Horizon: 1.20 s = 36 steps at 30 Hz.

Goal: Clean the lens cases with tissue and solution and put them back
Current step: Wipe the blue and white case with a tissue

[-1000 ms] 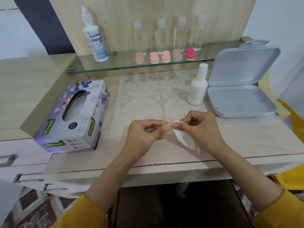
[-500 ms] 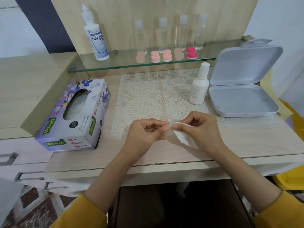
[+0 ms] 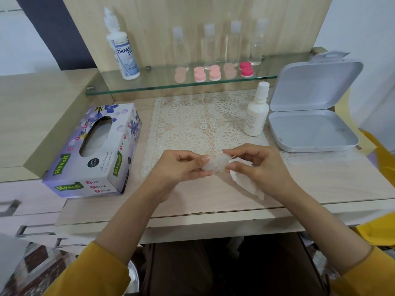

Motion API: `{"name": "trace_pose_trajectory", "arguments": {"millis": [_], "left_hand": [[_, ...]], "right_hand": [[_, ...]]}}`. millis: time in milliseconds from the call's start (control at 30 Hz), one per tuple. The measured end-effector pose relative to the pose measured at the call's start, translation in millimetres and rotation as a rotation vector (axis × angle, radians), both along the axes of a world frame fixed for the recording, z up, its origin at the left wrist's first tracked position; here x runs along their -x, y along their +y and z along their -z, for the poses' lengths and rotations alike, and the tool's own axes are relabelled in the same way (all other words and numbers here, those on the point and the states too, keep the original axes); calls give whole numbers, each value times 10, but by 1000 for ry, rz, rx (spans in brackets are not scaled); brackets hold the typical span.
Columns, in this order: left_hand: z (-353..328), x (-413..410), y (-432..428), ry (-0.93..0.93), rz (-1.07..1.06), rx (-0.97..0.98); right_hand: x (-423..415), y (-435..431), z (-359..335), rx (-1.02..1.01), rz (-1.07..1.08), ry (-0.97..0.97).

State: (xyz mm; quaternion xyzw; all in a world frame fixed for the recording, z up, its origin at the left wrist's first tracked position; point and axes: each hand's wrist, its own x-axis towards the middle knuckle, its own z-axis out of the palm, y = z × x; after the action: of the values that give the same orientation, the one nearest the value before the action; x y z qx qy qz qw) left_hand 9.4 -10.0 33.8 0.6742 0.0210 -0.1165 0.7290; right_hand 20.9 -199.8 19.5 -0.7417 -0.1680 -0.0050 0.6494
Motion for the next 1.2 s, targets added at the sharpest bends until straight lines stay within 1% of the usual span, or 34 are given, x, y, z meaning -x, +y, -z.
{"name": "trace_pose_trajectory", "arguments": {"millis": [67, 100, 200, 267, 333, 433, 467, 533, 667, 833, 967, 1067, 1200], "left_hand": [[-31, -10, 18, -7, 13, -2], [-43, -18, 25, -28, 30, -43], [-36, -46, 15, -145, 78, -283], [-3, -60, -28, -240, 56, -398], [55, -73, -78, -377, 49, -505], [177, -110, -100, -606, 74, -813], [216, -124, -93, -645, 78, -889], [279, -140, -74, -689, 87, -967], [318, -166, -50, -737, 111, -1039], [269, -88, -18, -711, 111, -1005], [203, 162, 171, -697, -20, -965], [185, 487, 432, -717, -99, -976], [196, 1040, 857, -609, -291, -957]], "right_hand": [[-10, -17, -22, 16, 15, 10], [-16, -29, -34, 23, 28, 26], [-38, -83, -88, 37, 85, 17], [-47, -121, -132, 63, 116, -12], [-40, -143, -188, 79, 118, -18], [-38, -149, -238, 97, 142, -41], [-43, -151, -237, 94, 162, -43], [-47, -150, -226, 80, 200, -41], [-16, -116, -204, 79, 203, -25], [58, 36, -182, 74, 126, -11], [115, 279, -154, 122, 83, -69], [211, 558, -148, 109, -7, -82], [438, 1067, -128, 107, -181, -135]]}}
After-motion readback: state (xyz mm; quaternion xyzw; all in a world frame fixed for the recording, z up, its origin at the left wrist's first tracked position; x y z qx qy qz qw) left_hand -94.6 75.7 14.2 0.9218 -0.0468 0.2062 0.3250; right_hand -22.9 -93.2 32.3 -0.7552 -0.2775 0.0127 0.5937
